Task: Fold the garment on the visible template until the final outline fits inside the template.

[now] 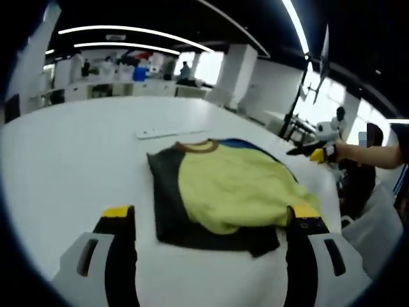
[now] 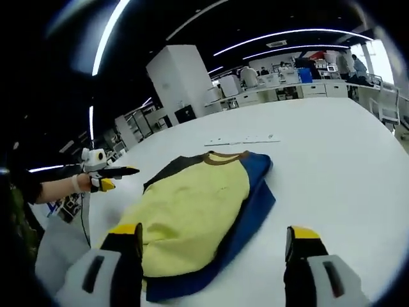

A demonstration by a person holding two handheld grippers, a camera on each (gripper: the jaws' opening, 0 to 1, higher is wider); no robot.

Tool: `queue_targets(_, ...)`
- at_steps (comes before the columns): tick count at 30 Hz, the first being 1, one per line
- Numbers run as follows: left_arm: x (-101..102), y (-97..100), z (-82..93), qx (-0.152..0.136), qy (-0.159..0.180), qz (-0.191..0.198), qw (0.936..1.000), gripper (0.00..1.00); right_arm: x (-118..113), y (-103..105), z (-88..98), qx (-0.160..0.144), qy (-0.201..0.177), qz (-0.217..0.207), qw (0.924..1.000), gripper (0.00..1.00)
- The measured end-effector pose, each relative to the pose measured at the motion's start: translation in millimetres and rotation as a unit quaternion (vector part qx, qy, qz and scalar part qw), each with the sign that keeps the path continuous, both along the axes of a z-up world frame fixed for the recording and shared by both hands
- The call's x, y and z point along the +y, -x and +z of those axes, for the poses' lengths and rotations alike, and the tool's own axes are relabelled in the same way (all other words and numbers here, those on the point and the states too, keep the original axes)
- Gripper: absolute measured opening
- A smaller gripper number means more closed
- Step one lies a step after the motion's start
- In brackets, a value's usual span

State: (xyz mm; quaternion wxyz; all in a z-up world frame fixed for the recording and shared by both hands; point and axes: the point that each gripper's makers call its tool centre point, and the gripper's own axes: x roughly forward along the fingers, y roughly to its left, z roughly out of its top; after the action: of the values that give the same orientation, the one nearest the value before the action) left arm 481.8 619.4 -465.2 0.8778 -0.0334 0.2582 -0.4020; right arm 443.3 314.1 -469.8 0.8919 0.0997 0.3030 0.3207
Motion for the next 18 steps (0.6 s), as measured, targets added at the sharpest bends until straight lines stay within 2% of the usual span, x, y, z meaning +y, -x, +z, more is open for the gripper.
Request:
queue_targets(4,3,14.2,-8.9,0.007,-0.01,-0.005,0.9999,0.94,2,19,-2.2,0.006,-0.011,0.009,0.9999,0.93)
queue_targets(8,6,20.2,-10.9,0.01,-0.007,0.001,0.9999,0.93,-1,33,-5.4,0.014,-0.011,0.01,0.9998,0.9)
queue_targets(18,8,31.5,0.3,0.002,0.006,0.013,0.9999,0.91,9,61,-6.8,0.035,-0.033,0.025,0.9985,0.76)
